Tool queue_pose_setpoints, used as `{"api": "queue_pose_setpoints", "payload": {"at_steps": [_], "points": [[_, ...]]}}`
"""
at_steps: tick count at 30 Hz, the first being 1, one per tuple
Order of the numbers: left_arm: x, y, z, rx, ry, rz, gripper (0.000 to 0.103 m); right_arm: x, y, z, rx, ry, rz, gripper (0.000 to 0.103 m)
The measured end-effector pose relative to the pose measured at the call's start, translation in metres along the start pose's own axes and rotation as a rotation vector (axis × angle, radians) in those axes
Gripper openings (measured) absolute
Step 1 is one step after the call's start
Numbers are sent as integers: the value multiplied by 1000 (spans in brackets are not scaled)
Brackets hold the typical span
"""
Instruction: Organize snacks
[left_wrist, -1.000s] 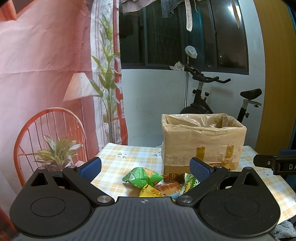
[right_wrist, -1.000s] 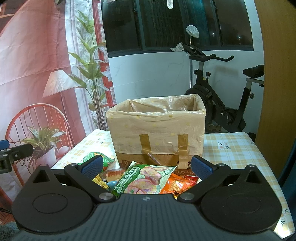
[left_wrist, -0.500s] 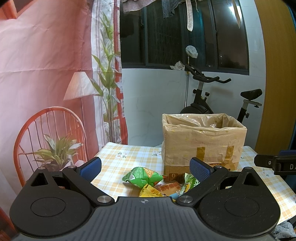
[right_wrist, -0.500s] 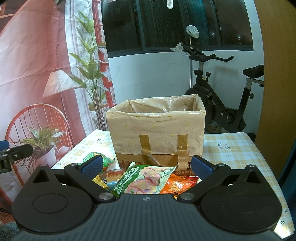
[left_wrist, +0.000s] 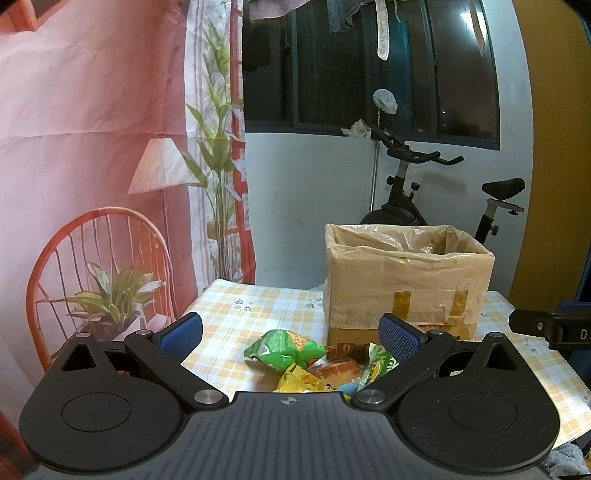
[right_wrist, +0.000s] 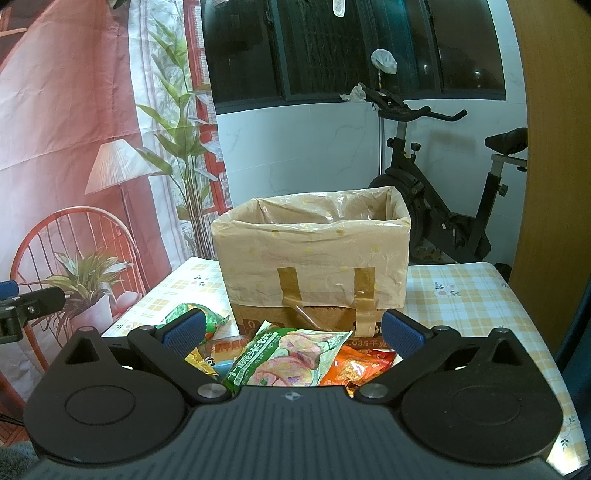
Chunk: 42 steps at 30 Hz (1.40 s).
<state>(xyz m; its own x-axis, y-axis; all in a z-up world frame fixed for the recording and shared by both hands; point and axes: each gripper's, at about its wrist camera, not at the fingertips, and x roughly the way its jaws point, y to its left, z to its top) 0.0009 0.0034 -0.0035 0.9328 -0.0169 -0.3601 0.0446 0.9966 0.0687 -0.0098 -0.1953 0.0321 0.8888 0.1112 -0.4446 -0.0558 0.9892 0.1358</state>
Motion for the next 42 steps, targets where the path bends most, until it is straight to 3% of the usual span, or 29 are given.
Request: {"api": "queue_pose_setpoints", "payload": {"at_steps": [6,13,21,28,35,42], "points": [[10,17,4,-34,-5,28,102,5,-5,-2,11,-6,7,103],[45,40,1,-68,1,82,102,37,-7,-6,-40,-100,-4,103],[107,48,-24,-55,88,77,102,97,-2,-20,-91,-26,-9,103],[137,52,-46,-64,112,15,97,140,1,-38,-105,60,-12,103],[159,52,-71,-106,165,-17,95,139,-7,-63,-55,55,-7,103],[172,54,-89,-126,207,-33,95,146,-18,-77,-5,111,29,103]]}}
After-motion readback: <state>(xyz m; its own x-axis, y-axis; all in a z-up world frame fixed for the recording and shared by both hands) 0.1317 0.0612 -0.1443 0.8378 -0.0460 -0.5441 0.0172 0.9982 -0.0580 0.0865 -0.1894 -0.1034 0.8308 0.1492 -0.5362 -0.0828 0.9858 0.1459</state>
